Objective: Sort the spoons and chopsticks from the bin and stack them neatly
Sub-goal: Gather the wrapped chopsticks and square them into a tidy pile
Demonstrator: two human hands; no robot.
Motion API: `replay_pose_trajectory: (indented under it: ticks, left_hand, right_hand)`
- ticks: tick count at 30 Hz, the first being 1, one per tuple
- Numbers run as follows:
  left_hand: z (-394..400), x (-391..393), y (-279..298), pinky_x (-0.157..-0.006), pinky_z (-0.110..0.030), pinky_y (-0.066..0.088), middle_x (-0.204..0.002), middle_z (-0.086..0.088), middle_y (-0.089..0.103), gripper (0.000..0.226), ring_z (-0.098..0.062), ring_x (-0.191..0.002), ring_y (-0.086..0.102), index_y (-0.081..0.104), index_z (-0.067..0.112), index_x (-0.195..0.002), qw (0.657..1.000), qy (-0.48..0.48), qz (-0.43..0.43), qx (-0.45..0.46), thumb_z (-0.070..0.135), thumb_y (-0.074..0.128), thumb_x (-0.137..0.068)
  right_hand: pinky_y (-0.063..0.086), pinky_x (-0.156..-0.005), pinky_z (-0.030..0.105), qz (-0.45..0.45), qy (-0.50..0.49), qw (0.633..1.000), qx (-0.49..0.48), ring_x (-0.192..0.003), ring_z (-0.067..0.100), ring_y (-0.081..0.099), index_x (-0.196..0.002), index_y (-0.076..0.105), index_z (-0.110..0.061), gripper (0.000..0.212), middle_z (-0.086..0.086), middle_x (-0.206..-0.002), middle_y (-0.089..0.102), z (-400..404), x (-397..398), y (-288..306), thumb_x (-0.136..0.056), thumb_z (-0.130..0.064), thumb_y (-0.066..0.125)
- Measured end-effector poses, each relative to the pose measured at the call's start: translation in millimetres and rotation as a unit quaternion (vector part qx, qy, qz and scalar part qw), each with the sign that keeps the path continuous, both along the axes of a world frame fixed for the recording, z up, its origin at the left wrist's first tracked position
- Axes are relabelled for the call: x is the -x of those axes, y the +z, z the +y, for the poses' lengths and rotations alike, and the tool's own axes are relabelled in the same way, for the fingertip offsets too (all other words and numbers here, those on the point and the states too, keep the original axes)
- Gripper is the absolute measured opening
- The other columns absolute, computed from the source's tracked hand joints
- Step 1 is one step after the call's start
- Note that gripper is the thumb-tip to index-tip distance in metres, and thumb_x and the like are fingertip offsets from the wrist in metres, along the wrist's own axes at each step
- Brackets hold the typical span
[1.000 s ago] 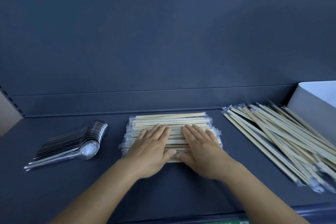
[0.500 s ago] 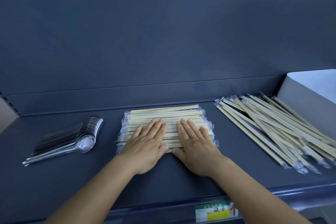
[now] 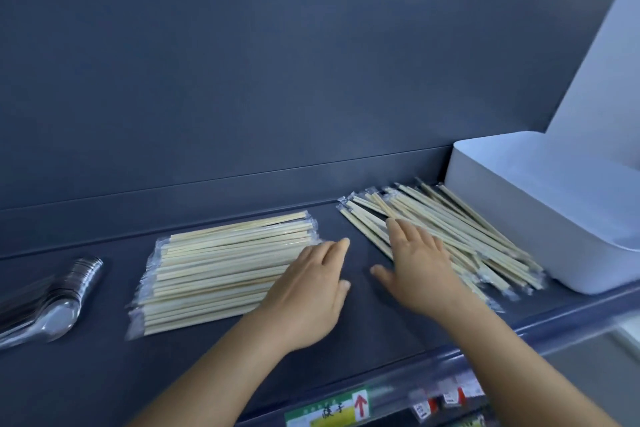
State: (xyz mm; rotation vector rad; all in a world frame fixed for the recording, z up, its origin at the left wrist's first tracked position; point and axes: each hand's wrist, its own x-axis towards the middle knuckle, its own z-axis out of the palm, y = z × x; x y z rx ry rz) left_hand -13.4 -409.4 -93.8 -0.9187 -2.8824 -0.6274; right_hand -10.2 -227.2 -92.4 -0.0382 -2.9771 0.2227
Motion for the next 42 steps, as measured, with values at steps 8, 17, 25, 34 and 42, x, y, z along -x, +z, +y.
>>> replay_pose_trajectory:
  ticks: [8,17,25,34,42]
  left_hand:
    - [75.8,-3.7,-11.4,-0.116,-0.035,0.017,-0.156,-0.003,0.015,0.063,-0.020,-0.143,0.011,0.000,0.015,-0.151,0.992,-0.002,-0.113,0.062,0.020,0.036,-0.099]
    - [88.0,5.6,-8.4,-0.119,-0.035,0.004,-0.160,-0.002,-0.005,0.074,-0.019,-0.146,-0.006,-0.008,0.013,-0.151,0.984,0.053,-0.159,0.061,0.003,0.035,-0.092]
    - [91.7,20.5,-15.4,-0.098,-0.033,0.040,-0.132,-0.001,0.049,0.059,-0.024,-0.121,0.048,0.020,0.022,-0.144,0.968,0.084,-0.206,-0.114,0.010,0.038,-0.090]
    - [92.8,24.2,70.8,-0.060,-0.028,0.054,-0.099,0.010,0.070,0.012,-0.012,-0.084,0.068,0.053,0.026,-0.102,0.833,0.019,-0.198,-0.516,0.025,0.054,-0.091]
    - [72.6,18.7,98.0,-0.058,-0.021,0.051,-0.097,0.006,0.072,0.020,-0.007,-0.087,0.069,0.056,0.023,-0.111,0.844,-0.060,-0.212,-0.488,0.016,0.057,-0.092]
  right_hand:
    - [0.019,-0.109,0.038,-0.022,0.006,0.999,-0.047,-0.135,0.022,0.029,-0.146,0.018,-0.017,0.075,0.001,-0.145,0.035,42.8,6.9,-16.8,-0.088,-0.059,0.040]
    - [0.029,-0.102,0.032,-0.058,0.042,0.997,-0.027,-0.124,0.028,0.039,-0.139,0.028,-0.003,0.062,0.011,-0.135,0.045,31.9,21.6,-8.9,-0.093,-0.042,0.045]
    - [0.037,-0.069,0.025,-0.077,0.008,0.997,0.002,-0.101,0.026,0.062,-0.108,0.049,-0.004,0.020,0.011,-0.110,0.063,17.1,32.2,-4.6,-0.092,-0.015,0.047]
    - [0.037,-0.042,0.018,0.065,0.130,0.853,0.502,-0.042,0.006,0.044,-0.073,0.053,-0.020,0.013,-0.006,-0.050,0.050,18.0,20.9,42.6,-0.081,-0.029,0.057]
    - [0.053,-0.058,0.019,0.062,0.184,0.797,0.572,-0.060,0.009,0.063,-0.075,0.061,-0.003,0.019,0.002,-0.062,0.066,7.1,10.6,46.9,-0.088,-0.017,0.063]
